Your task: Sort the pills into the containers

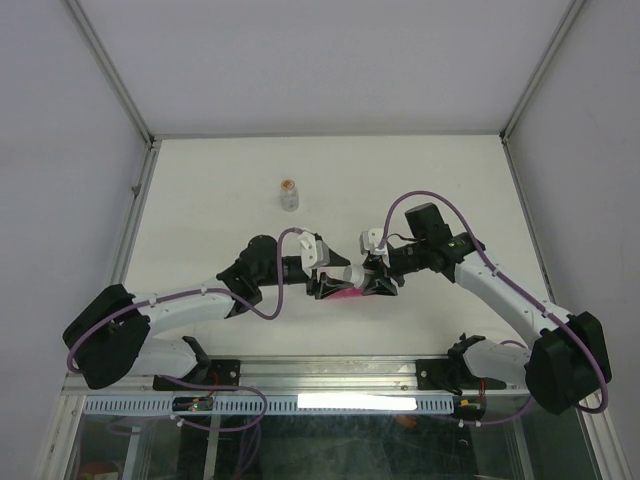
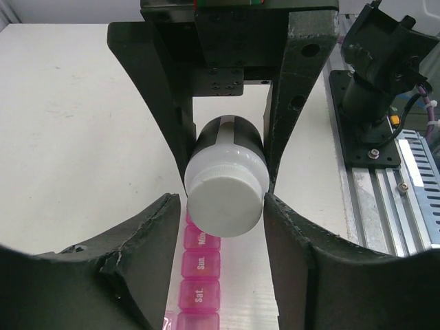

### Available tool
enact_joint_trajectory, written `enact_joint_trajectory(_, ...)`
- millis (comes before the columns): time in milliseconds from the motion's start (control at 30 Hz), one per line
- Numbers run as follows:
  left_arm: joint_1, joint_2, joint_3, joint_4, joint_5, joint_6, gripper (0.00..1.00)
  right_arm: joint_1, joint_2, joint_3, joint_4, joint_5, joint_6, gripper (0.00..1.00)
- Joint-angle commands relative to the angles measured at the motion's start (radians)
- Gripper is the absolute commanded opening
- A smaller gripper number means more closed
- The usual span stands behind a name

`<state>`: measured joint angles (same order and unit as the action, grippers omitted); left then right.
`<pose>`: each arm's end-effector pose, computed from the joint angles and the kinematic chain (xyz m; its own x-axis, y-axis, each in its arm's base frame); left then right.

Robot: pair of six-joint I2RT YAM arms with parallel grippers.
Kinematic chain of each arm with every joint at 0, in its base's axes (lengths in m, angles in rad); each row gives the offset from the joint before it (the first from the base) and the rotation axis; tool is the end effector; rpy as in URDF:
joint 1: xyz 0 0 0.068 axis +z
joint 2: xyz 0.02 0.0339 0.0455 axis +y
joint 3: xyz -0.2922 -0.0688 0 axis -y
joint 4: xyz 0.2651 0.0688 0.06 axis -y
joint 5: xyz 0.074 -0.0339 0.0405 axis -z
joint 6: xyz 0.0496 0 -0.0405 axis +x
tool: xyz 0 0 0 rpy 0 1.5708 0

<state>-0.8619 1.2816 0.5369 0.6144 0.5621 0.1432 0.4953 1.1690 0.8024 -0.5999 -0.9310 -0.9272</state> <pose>0.1669 -0.2353 0.2429 0.0570 0.1190 -0.9913 0.9883 0.1341 0.0730 0.1866 0.1460 0.2582 0.1133 -0.4816 -0.8690 -0.9901 -0.1277 -0.0584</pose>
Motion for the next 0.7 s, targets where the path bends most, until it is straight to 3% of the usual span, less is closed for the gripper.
enact_joint_trajectory(0,0.01,0.015,0.053,0.059,0.045,-0.029,0.46,-0.001,-0.004,0.034,0.009,-0.039,-0.016,0.0)
enact_joint_trajectory(167,0.01,0.023,0.058,0.072,0.03,-0.096,0.21,-0.001,-0.001,0.036,0.005,-0.039,-0.018,0.0)
enact_joint_trajectory(333,0.009,0.026,0.051,0.092,0.006,-0.27,0.09,-0.001,-0.001,0.038,0.004,-0.037,-0.017,0.0)
enact_joint_trajectory(400,0.009,0.018,0.04,0.104,-0.033,-0.373,0.0,0.0,0.001,0.038,0.004,-0.034,-0.014,0.0)
enact_joint_trajectory(567,0.006,-0.038,0.026,0.011,-0.277,-0.748,0.0,-0.003,0.01,0.043,0.007,-0.02,-0.001,0.0)
enact_joint_trajectory(667,-0.016,-0.088,0.024,-0.06,-0.407,-0.887,0.0,-0.002,0.015,0.044,0.013,-0.016,0.007,0.0)
